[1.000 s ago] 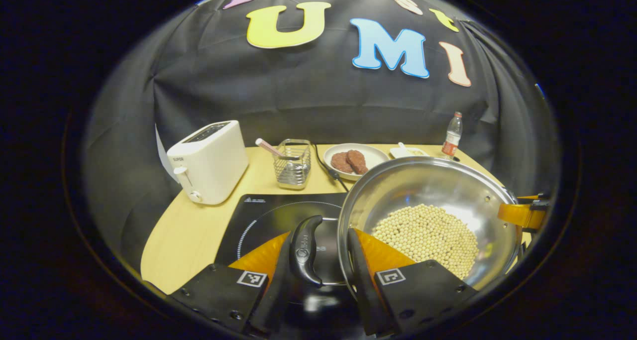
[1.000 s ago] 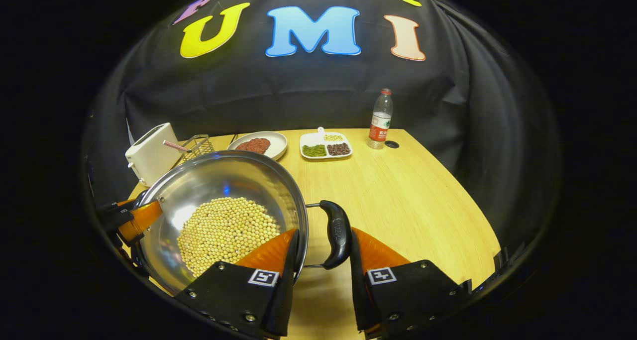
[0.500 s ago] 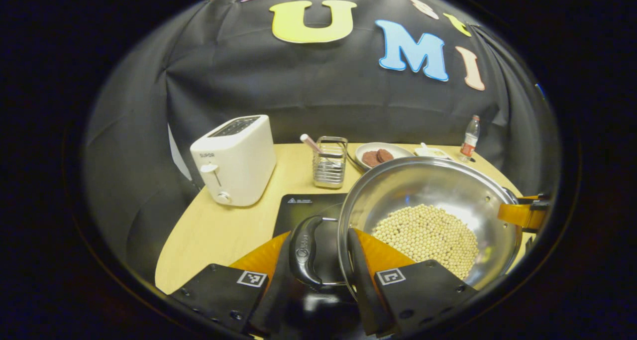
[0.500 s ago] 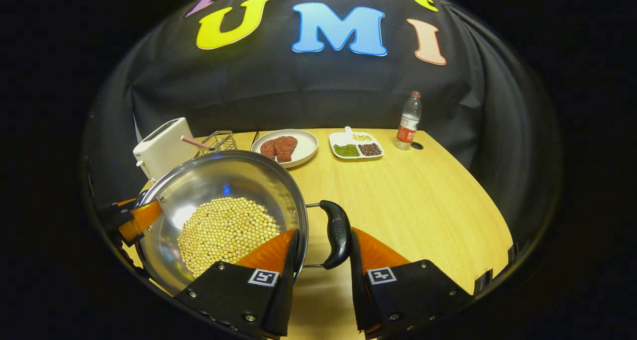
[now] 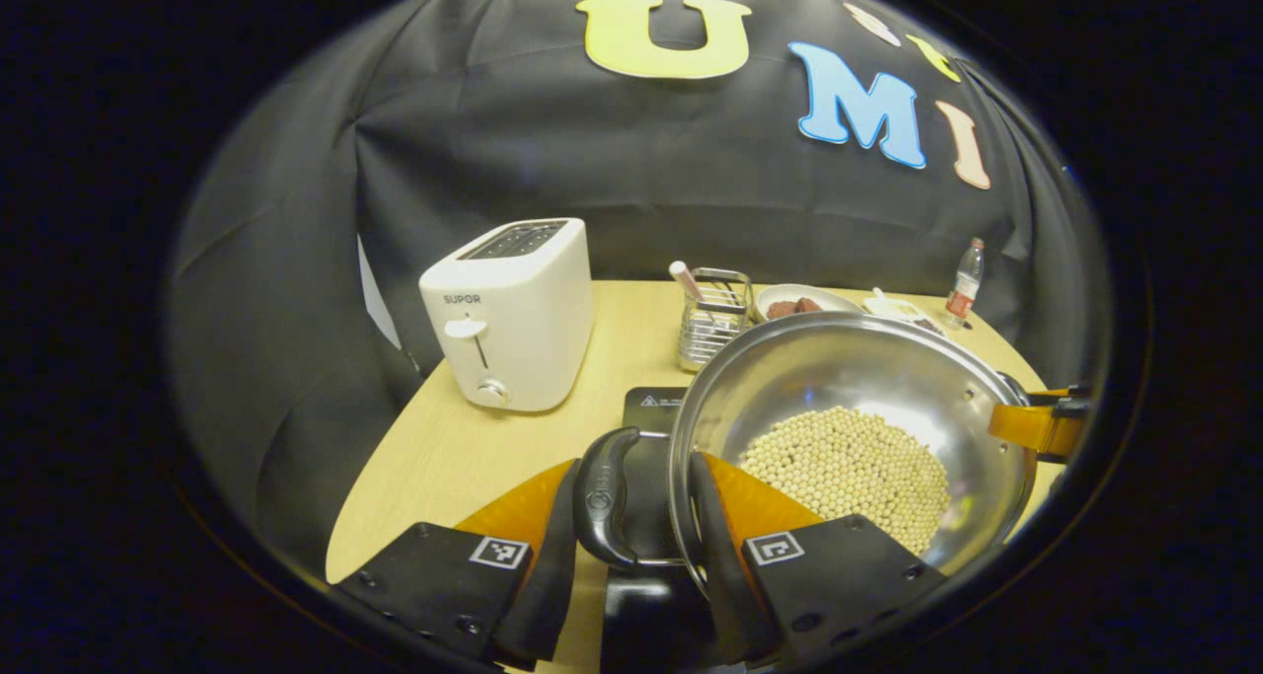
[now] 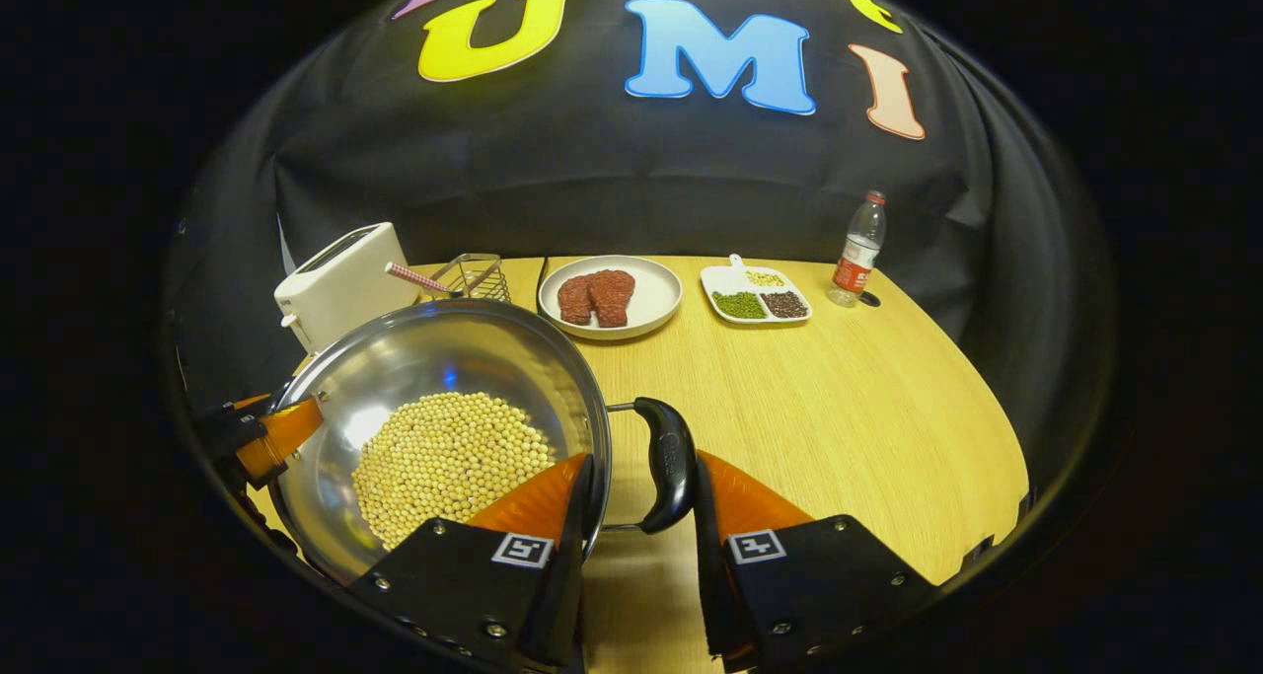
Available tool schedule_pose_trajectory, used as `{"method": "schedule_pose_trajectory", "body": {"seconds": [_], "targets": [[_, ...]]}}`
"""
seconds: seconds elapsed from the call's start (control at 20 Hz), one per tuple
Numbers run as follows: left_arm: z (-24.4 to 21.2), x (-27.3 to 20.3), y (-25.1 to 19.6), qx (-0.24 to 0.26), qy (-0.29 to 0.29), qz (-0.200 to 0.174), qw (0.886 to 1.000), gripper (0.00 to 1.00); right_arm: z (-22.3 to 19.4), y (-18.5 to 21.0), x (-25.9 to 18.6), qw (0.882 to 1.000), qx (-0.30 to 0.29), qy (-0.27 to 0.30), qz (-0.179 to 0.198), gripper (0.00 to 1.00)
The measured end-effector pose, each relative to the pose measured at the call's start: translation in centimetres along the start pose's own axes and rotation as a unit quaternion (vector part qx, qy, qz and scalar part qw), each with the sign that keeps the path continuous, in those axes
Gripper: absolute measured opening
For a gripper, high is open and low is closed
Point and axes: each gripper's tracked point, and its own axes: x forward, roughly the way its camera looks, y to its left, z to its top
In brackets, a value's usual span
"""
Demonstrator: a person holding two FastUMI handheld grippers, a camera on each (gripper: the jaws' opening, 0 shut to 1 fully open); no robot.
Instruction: First push the handle of the pot to place it horizontally, then grasp the pot with both hands and set it on the induction cooktop.
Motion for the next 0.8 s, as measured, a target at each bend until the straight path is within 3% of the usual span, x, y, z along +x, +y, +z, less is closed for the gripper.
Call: {"method": "schedule_pose_trajectory", "body": {"seconds": [0.2,0.25,0.3,0.45,0.5,0.55,0.6,0.7,0.75,0.8], "targets": [[0.2,0.1,1.0,0.002,-0.002,0.005,1.000,0.65,-0.1,1.0,0.2,1.000,0.002,0.002,0.005,0.50],[0.3,0.1,1.2,0.001,-0.003,0.005,1.000,0.65,-0.1,1.0,0.4,1.000,0.003,0.001,0.005,0.44],[0.3,0.4,1.3,0.003,-0.003,0.006,1.000,0.65,-0.2,1.1,0.6,1.000,0.005,0.004,0.005,0.50],[0.4,0.5,1.4,0.007,-0.008,0.009,1.000,0.68,-0.1,1.1,0.7,1.000,0.006,0.005,0.007,0.52],[0.6,0.5,1.5,0.007,-0.012,0.011,1.000,0.65,-0.2,1.2,0.7,1.000,0.007,0.004,0.009,0.53],[0.6,0.5,1.6,0.006,-0.015,0.014,1.000,0.69,-0.1,1.3,0.9,1.000,0.007,0.002,0.011,0.54],[0.6,0.6,1.6,0.006,-0.019,0.018,1.000,0.66,0.1,1.3,1.0,1.000,0.006,0.001,0.015,0.53],[0.6,0.8,1.6,0.009,-0.025,0.024,0.999,0.71,0.3,1.3,1.2,1.000,-0.002,-0.007,0.020,0.57],[0.6,0.8,1.7,0.011,-0.028,0.030,0.999,0.69,0.8,1.2,1.0,1.000,-0.012,-0.019,0.020,0.60],[0.7,0.8,1.8,0.013,-0.031,0.034,0.999,0.74,1.5,1.1,0.5,0.999,-0.017,-0.031,0.025,0.63]]}}
